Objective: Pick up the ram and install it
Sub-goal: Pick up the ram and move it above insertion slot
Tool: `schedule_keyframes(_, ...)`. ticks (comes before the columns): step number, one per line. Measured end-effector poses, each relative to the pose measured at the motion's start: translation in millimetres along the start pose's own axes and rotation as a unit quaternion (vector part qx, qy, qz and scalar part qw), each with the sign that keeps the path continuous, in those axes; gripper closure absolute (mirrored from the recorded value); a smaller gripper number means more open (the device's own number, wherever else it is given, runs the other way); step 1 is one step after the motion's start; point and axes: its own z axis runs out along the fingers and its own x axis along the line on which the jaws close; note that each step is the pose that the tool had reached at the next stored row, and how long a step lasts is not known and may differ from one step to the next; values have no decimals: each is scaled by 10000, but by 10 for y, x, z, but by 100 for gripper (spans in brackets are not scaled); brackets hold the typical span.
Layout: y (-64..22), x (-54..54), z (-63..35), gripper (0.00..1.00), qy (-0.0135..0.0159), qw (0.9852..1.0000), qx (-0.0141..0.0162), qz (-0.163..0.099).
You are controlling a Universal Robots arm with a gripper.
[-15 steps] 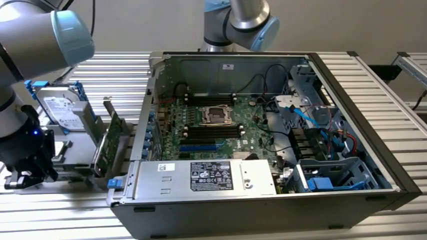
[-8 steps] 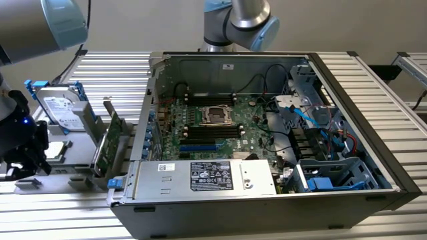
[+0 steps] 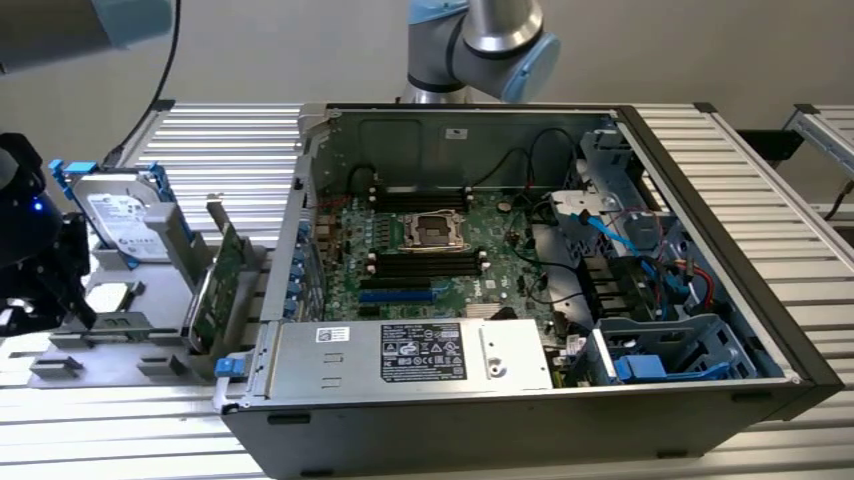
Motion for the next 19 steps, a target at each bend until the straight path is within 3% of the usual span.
schedule_keyframes(10, -396, -29, -486, 86, 1, 10000, -10, 0)
schedule_keyframes(19, -719, -61, -883, 86, 5, 10000, -44, 1)
